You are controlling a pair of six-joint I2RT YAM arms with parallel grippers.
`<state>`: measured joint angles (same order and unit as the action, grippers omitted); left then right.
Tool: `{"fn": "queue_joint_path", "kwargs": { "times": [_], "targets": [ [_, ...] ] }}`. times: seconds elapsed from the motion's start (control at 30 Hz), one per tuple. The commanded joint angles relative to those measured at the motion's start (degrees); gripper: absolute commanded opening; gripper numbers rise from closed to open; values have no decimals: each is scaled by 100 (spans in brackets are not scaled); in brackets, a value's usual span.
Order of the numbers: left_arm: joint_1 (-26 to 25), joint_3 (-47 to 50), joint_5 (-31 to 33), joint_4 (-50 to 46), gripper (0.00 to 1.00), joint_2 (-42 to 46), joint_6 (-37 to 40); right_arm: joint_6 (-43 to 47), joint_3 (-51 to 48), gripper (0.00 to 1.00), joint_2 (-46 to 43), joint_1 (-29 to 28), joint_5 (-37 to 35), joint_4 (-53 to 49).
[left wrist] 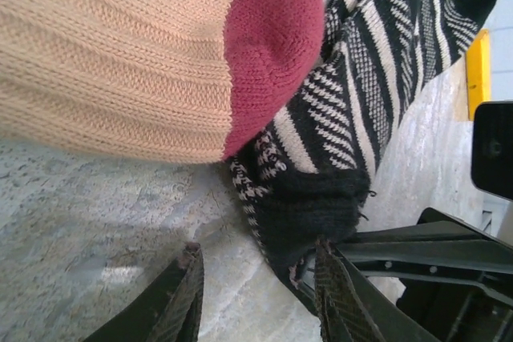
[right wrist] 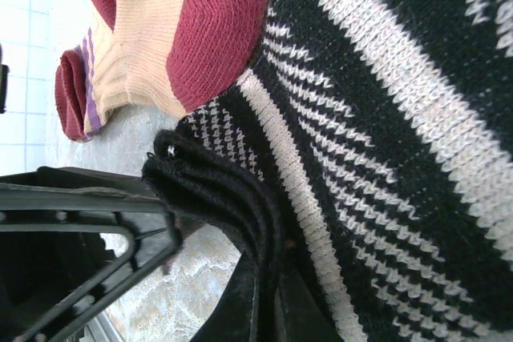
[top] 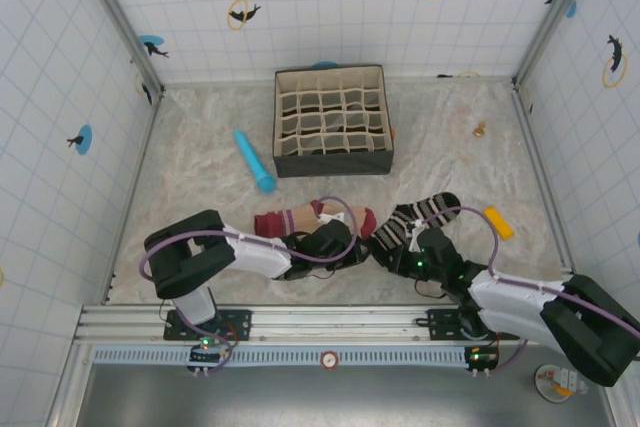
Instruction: Roll the socks
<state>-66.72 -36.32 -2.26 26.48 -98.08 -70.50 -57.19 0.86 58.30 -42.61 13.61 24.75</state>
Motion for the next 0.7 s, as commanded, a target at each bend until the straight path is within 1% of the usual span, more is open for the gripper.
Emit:
{"fn": "queue_joint_path", "kwargs": {
  "times": [0.0,0.13,0.3,0.4,0.47,0.57,0.63,0.67],
  "targets": [
    [-32,-219,121,87,39,-199,133,-21,-772,0,136,94,13,-255],
    [-18,-388,236,-46,37,-397,72,-4,-798,0,165,149,81,-188],
    [-24,-656,304,-430,29,-619,129,-12,-835,0,162,207,129,-70],
    [-1,-693,344,-585,22,-682,42,6,-857,0,148,261,197,-37],
    [31,-684,372,-713,13,-711,-46,37,-869,0,136,291,237,-36],
    [95,-662,352,-848,2,-689,-130,143,-814,0,44,332,258,-209],
    [153,-707,263,-955,0,-664,-116,312,-714,0,-112,332,212,-483],
    [180,-752,221,-1030,0,-643,-84,440,-603,7,-260,337,130,-758]
  ]
}}
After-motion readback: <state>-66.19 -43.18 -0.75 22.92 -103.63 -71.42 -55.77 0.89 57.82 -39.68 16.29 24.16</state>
